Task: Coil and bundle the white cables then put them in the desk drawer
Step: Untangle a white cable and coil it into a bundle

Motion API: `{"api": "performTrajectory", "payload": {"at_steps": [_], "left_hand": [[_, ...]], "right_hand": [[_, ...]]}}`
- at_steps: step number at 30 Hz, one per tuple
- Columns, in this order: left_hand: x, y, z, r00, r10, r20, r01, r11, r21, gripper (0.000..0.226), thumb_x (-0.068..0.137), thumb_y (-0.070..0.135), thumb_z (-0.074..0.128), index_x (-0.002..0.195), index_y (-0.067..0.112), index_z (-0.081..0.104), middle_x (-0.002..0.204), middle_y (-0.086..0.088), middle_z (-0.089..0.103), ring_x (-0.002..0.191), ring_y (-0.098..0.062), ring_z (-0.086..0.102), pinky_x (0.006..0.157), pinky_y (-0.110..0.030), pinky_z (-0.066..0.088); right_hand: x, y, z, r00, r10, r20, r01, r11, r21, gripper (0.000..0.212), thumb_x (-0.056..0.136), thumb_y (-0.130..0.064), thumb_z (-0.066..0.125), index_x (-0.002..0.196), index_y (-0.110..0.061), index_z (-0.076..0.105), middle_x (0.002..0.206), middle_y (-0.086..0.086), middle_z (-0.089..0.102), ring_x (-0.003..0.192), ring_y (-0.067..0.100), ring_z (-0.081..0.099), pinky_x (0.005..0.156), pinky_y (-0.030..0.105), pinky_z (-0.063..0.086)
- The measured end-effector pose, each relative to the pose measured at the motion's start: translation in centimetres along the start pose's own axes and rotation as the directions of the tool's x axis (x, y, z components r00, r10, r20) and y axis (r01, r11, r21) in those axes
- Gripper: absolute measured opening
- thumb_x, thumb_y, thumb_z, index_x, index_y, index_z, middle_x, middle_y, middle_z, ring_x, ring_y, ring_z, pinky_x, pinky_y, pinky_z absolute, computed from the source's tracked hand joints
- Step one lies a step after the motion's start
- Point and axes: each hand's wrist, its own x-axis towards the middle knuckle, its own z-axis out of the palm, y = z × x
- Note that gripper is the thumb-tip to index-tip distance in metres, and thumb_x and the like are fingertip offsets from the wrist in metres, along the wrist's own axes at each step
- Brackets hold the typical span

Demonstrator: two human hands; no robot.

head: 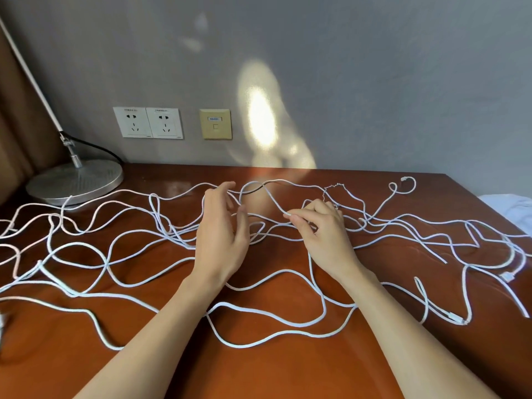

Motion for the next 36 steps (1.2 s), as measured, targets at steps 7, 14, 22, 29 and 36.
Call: {"api": "performTrajectory", "payload": {"at_steps": [7, 14, 22, 29, 36], "left_hand": [[-0.4, -0.3, 1.4, 0.972, -0.115, 0.206, 0.130, 0.990, -0.059, 0.033, 0.102, 0.046, 0.047, 0.096, 0.025, 0.070, 0.087, 0.009, 0.072, 0.083, -0.013, 0.067, 0.076, -0.047, 0.055], [-0.1, 0.2, 1.5, 0.904, -0.282, 0.322, 0.369, 0.894, -0.253, 0.043, 0.108, 0.038, 0.049, 0.082, 0.020, 0.078, 0.083, 0.007, 0.076, 0.080, -0.002, 0.066, 0.085, -0.028, 0.050], [-0.2, 1.0, 1.5, 0.805, -0.470, 0.363, 0.592, 0.679, -0.435, 0.029, 0.096, 0.039, 0.069, 0.081, 0.016, 0.077, 0.079, 0.004, 0.073, 0.071, 0.000, 0.062, 0.074, -0.015, 0.046], [0.6, 0.8, 0.7, 0.772, -0.497, 0.396, 0.635, 0.566, -0.527, 0.014, 0.101, 0.020, 0.063, 0.099, 0.009, 0.070, 0.090, -0.006, 0.078, 0.078, -0.010, 0.070, 0.080, -0.025, 0.043], [0.9, 0.3, 0.5, 0.802, -0.443, 0.401, 0.597, 0.592, -0.541, 0.012, 0.102, 0.017, 0.060, 0.093, 0.012, 0.066, 0.078, -0.009, 0.055, 0.060, -0.014, 0.055, 0.069, -0.020, 0.047]], "right_hand": [[0.0, -0.8, 0.0, 0.997, -0.049, -0.058, 0.054, 0.994, 0.099, 0.018, 0.098, -0.025, 0.069, 0.111, -0.031, 0.080, 0.090, -0.017, 0.061, 0.096, 0.008, 0.054, 0.094, 0.022, 0.038], [-0.1, -1.6, 0.0, 0.998, -0.026, -0.052, 0.039, 0.966, 0.257, 0.015, 0.093, -0.025, 0.075, 0.106, -0.030, 0.082, 0.091, -0.017, 0.069, 0.095, 0.013, 0.063, 0.088, 0.051, 0.052], [-0.4, -2.4, -0.1, 0.998, -0.032, 0.061, 0.016, 0.969, 0.248, 0.019, 0.088, -0.031, 0.078, 0.107, -0.029, 0.082, 0.093, -0.019, 0.075, 0.095, 0.009, 0.065, 0.096, 0.045, 0.051], [-0.5, -2.4, -0.9, 0.992, 0.031, 0.126, -0.068, 0.952, 0.300, 0.020, 0.100, -0.021, 0.067, 0.116, -0.024, 0.078, 0.106, -0.021, 0.074, 0.106, -0.007, 0.066, 0.088, 0.009, 0.051], [-0.4, -2.5, -1.0, 0.998, -0.056, -0.025, 0.060, 0.977, 0.203, 0.022, 0.103, -0.012, 0.061, 0.117, -0.021, 0.074, 0.112, -0.013, 0.069, 0.108, 0.004, 0.064, 0.091, 0.011, 0.048]]}}
